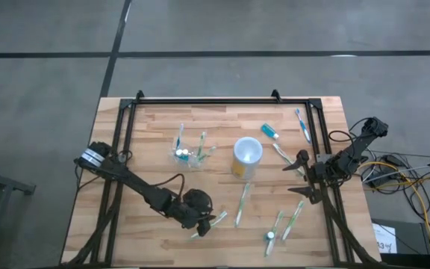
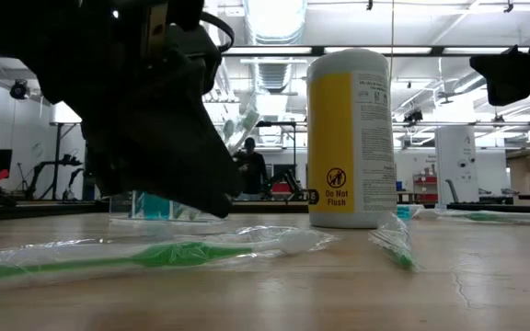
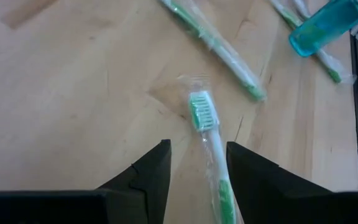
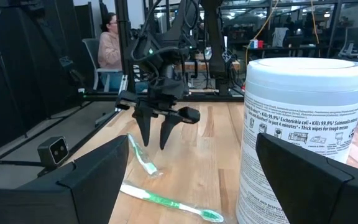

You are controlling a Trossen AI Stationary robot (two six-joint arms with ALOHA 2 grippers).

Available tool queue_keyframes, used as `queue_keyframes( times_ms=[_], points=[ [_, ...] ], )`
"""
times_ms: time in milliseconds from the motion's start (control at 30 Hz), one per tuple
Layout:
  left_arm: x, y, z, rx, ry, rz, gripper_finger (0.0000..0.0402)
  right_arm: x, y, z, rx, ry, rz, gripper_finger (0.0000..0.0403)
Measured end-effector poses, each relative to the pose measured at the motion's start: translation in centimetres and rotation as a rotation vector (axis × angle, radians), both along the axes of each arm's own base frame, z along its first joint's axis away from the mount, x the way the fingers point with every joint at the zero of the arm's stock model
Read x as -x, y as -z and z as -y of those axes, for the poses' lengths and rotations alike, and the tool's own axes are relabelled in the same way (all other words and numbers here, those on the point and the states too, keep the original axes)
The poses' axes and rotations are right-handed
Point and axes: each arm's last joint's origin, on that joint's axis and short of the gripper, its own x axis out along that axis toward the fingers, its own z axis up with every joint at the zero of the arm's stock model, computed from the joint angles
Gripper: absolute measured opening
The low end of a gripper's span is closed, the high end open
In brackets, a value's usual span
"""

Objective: Pick & Place toothbrushing station
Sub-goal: Put the green toothbrush into the right section of the transparent organizer

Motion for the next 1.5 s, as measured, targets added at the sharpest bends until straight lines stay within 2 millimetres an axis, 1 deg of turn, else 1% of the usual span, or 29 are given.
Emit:
queue_keyframes(
  times_ms=[167,333,433,767,1000,1133,1367,1500],
  points=[
    [0.0,0.3,0.3,0.072,0.053,-0.038,0.0158,0.0,0.0,0.0,0.0,0.0,0.0,0.0349],
    [0.2,0.4,0.7,0.117,0.198,-0.087,0.0158,0.0,0.0,0.0,0.0,0.0,0.0,0.0347],
    [0.5,0.6,0.8,0.1,0.259,-0.116,0.0158,0.0,0.0,0.0,0.0,0.0,0.0,0.0345],
    [1.1,1.0,1.0,0.051,0.293,-0.177,0.0157,0.0,0.0,0.0,0.0,0.0,0.0,0.0348],
    [1.2,1.0,1.0,0.068,0.279,-0.189,0.0154,0.0,0.0,0.0,0.0,0.0,0.0,0.0347],
    [1.2,1.1,1.0,0.071,0.275,-0.196,0.0128,0.0,0.0,0.0,0.0,0.0,0.0,0.035],
    [1.5,1.1,0.8,0.06,0.274,-0.224,0.0044,0.0,0.0,0.0,0.0,0.0,0.0,0.0345],
    [1.8,1.1,0.7,0.067,0.282,-0.261,0.0021,0.0,0.0,0.0,0.0,0.0,0.0,0.0349]
  ],
)
